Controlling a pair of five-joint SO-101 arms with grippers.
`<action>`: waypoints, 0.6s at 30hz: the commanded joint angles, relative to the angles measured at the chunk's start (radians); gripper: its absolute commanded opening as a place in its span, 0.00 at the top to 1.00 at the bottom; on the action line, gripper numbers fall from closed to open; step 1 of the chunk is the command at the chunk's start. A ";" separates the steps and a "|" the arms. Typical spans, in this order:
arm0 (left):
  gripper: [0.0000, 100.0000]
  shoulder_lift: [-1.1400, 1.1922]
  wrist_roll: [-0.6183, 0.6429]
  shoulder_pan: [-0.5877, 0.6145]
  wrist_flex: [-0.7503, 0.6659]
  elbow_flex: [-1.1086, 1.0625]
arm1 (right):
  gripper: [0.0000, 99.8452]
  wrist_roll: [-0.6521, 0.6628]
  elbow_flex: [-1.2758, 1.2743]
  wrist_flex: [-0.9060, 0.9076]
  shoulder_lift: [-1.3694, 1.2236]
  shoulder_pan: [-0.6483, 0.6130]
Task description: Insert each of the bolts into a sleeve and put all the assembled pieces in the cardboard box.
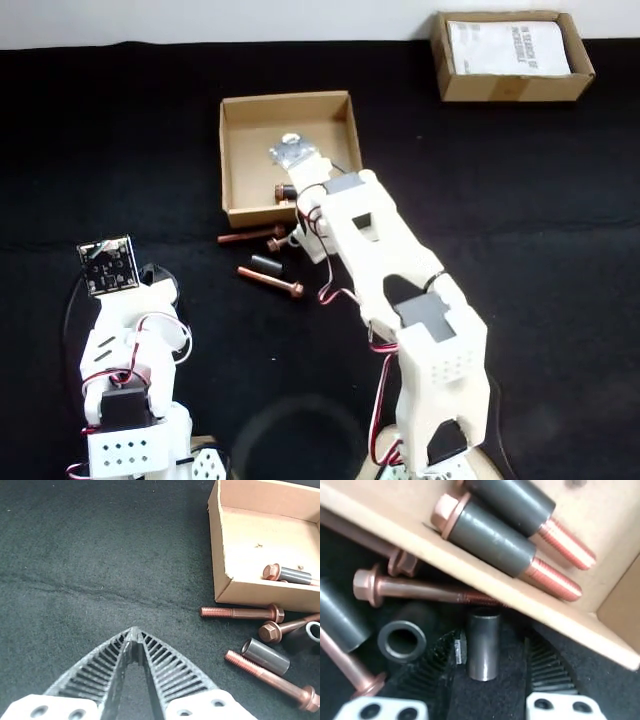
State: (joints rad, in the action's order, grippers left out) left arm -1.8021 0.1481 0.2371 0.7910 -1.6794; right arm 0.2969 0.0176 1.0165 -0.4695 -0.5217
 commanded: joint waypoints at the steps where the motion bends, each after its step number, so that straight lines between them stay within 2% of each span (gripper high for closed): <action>1: 0.99 -0.013 -0.005 -0.008 -0.014 -0.016 | 0.84 0.000 0.048 -0.001 -0.013 0.015; 3: 0.99 -0.013 -0.005 -0.008 -0.014 -0.016 | 0.86 0.000 0.045 0.004 -0.013 0.016; 6: 0.99 -0.013 -0.005 -0.008 -0.014 -0.016 | 1.00 0.000 0.058 0.059 -0.008 0.027; 18: 0.99 -0.007 -0.005 -0.010 -0.014 -0.016 | 0.99 -0.006 0.346 0.469 0.320 0.093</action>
State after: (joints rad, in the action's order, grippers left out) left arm -1.8021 0.1481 0.2371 0.7910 -1.6794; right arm 0.2969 0.2677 1.3940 -0.3023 -0.4511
